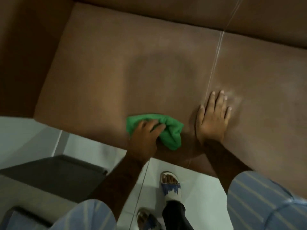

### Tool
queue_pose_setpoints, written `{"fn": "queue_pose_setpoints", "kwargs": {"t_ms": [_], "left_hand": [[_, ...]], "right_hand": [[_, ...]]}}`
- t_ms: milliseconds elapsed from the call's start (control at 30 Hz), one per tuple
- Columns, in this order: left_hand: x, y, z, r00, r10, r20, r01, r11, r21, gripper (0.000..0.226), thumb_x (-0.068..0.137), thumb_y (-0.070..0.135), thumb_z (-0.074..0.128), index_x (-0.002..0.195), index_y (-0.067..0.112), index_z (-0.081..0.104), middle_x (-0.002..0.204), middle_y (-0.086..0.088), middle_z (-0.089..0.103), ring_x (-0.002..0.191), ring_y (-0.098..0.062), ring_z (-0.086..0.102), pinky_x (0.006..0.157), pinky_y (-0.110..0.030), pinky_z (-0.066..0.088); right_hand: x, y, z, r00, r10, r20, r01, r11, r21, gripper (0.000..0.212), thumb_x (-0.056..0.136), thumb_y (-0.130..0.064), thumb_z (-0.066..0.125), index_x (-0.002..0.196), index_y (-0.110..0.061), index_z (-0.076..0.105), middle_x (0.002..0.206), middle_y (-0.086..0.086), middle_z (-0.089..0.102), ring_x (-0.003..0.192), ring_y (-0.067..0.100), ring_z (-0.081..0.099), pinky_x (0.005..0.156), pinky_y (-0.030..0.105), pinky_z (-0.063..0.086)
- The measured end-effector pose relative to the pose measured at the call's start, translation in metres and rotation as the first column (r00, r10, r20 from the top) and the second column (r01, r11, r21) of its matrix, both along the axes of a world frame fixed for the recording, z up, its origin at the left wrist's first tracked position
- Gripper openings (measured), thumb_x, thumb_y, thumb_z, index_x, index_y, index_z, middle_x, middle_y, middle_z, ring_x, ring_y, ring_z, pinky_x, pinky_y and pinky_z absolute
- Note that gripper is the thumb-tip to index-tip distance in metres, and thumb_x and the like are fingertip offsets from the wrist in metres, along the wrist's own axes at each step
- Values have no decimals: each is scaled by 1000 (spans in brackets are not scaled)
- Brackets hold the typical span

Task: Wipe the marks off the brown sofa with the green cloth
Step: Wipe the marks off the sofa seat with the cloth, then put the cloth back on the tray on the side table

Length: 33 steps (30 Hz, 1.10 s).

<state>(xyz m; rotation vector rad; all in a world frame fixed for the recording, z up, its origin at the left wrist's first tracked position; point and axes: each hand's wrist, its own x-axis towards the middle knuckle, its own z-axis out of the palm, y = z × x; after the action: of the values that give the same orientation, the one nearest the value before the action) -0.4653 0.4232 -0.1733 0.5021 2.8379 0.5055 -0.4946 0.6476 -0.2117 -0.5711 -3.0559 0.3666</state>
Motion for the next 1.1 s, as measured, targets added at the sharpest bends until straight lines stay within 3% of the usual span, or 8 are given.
{"fn": "queue_pose_setpoints", "kwargs": {"t_ms": [167, 267, 400, 533, 633, 767, 1000, 1100], "left_hand": [[55, -38, 11, 984, 167, 61, -171, 984, 55, 51, 70, -8, 66, 114, 18, 67, 118, -11, 67, 97, -38, 59, 86, -47, 56], [83, -84, 26, 914, 402, 55, -405, 912, 66, 53, 70, -14, 66, 114, 16, 67, 117, -12, 66, 99, -37, 57, 88, -46, 53], [137, -161, 51, 784, 620, 42, -621, 783, 33, 49, 73, -11, 68, 116, 14, 67, 121, -13, 64, 101, -38, 55, 88, -47, 53], [217, -243, 66, 652, 756, 56, -755, 654, -42, 51, 75, -2, 71, 123, 13, 62, 129, -15, 59, 113, -37, 52, 99, -46, 47], [291, -298, 64, 497, 867, 21, -858, 495, -138, 50, 76, -1, 66, 124, 14, 60, 128, -14, 59, 112, -36, 53, 100, -46, 44], [378, -335, 47, 357, 932, -59, -921, 341, -191, 50, 71, -6, 63, 118, 12, 63, 118, -19, 63, 100, -43, 57, 85, -52, 51], [437, -343, -15, 360, 930, 68, -908, 366, -203, 50, 74, 9, 67, 123, 21, 62, 126, -14, 60, 113, -38, 56, 93, -50, 47], [446, -331, -26, 361, 922, 143, -905, 383, -183, 53, 86, 40, 57, 135, 26, 46, 141, -9, 47, 130, -31, 43, 109, -54, 38]], "right_hand": [[50, -44, 12, 995, 74, 62, -74, 997, -7, 73, 112, -48, 31, 167, 0, 26, 175, 21, 26, 163, 36, 26, 132, 58, 25], [73, -83, 23, 935, 343, 93, -345, 939, 4, 76, 111, -51, 30, 166, 1, 28, 175, 22, 26, 163, 37, 27, 133, 57, 24], [110, -166, 36, 671, 718, 185, -718, 692, -81, 80, 108, -56, 20, 168, -2, 22, 178, 17, 17, 166, 32, 19, 135, 52, 19], [158, -263, 46, 402, 894, 195, -885, 434, -165, 77, 109, -54, 21, 169, -5, 21, 179, 14, 13, 167, 28, 12, 136, 49, 15], [198, -334, 47, 224, 961, 161, -940, 257, -226, 74, 110, -50, 31, 169, -6, 22, 179, 13, 13, 167, 25, 9, 136, 47, 13], [244, -399, 38, -2, 987, 158, -968, 38, -250, 71, 109, -46, 28, 167, -6, 28, 177, 16, 23, 166, 30, 20, 136, 48, 16], [274, -431, -13, -176, 941, 288, -958, -96, -270, 69, 113, -44, 35, 170, -9, 19, 180, 12, 9, 168, 27, 5, 138, 43, 8], [272, -432, -13, -179, 941, 287, -940, -77, -332, 67, 114, -42, 32, 170, -11, 15, 180, 7, 5, 167, 21, -2, 136, 39, 3]]}}
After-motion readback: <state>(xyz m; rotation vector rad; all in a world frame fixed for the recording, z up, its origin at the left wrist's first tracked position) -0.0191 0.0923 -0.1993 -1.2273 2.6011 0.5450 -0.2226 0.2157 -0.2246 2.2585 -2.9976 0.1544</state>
